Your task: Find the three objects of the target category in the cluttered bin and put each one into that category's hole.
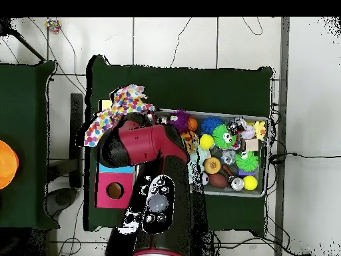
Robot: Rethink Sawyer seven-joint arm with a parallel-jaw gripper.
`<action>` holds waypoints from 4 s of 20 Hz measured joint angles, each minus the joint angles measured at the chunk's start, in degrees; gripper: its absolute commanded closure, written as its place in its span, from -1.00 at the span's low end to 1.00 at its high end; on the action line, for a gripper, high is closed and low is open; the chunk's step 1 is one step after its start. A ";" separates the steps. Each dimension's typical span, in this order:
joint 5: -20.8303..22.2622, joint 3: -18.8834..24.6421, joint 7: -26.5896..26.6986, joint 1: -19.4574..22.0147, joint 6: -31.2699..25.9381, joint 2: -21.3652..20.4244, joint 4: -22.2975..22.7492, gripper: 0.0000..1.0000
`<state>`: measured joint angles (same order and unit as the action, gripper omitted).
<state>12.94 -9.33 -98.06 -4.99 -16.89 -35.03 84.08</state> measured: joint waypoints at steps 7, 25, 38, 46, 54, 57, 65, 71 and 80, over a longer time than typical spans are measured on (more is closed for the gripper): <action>-2.90 -0.41 0.00 -0.66 0.00 0.22 -0.03 1.00; -4.06 -7.93 0.00 -6.69 -3.57 1.75 -1.97 1.00; -7.35 -7.95 0.00 -7.51 -8.75 3.90 -6.86 1.00; -8.14 -7.87 0.00 -7.61 -13.79 6.78 -11.66 1.00; -8.90 -7.65 0.00 -7.61 -14.30 8.47 -13.39 1.00; -8.90 -7.62 0.00 -7.59 -14.30 8.99 -13.81 1.00; -8.91 -6.09 0.00 -5.94 -14.30 9.47 -14.59 1.00; -8.89 -5.72 0.00 -4.67 -14.31 9.17 -14.57 1.00; -8.89 -5.69 0.00 -4.64 -14.31 7.73 -14.57 -1.00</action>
<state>4.05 -15.02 -98.06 -9.63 -31.20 -27.30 69.50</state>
